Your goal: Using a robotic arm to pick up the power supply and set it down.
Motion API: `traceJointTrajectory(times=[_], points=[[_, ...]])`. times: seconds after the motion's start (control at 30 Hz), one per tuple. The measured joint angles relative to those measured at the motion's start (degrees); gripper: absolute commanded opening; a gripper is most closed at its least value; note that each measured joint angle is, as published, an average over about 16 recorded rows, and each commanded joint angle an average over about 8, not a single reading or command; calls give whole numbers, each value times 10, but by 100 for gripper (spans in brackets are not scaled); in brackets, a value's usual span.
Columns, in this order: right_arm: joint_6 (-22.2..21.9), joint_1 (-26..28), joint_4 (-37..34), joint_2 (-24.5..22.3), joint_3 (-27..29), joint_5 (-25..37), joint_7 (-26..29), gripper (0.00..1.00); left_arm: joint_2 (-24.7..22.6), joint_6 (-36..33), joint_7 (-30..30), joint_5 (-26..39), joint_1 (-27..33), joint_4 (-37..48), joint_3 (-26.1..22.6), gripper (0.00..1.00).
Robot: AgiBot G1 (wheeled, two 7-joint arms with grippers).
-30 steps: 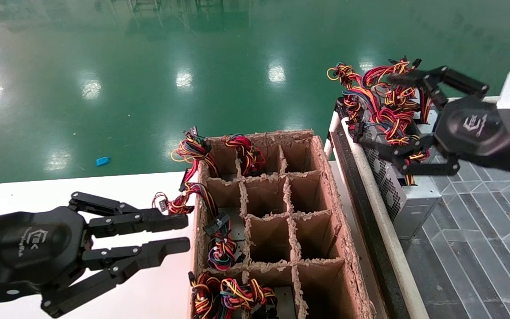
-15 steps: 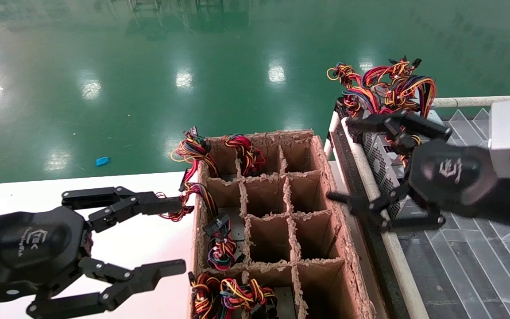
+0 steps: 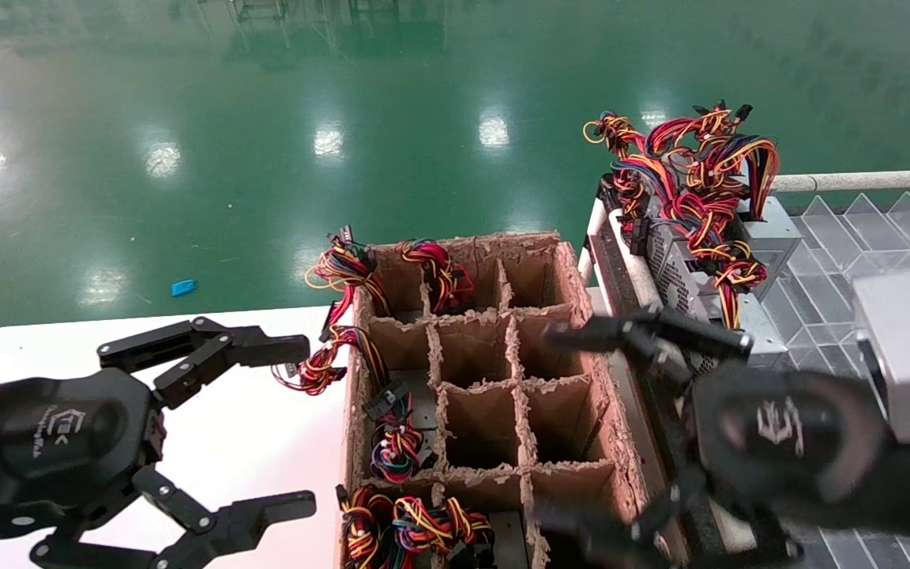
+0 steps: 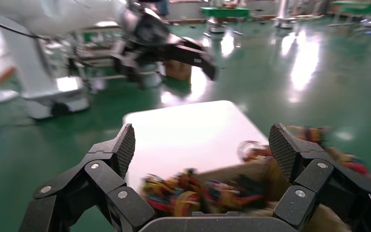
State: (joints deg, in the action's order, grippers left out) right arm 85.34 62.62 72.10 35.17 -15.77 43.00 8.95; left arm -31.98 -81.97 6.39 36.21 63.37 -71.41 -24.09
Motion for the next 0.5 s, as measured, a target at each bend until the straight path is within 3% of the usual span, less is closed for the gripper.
traceJointTrajectory(times=[0.5], points=[[6,-18,24,-3,-5,-20,25,100,0,0,0,0,0,0,0,100]])
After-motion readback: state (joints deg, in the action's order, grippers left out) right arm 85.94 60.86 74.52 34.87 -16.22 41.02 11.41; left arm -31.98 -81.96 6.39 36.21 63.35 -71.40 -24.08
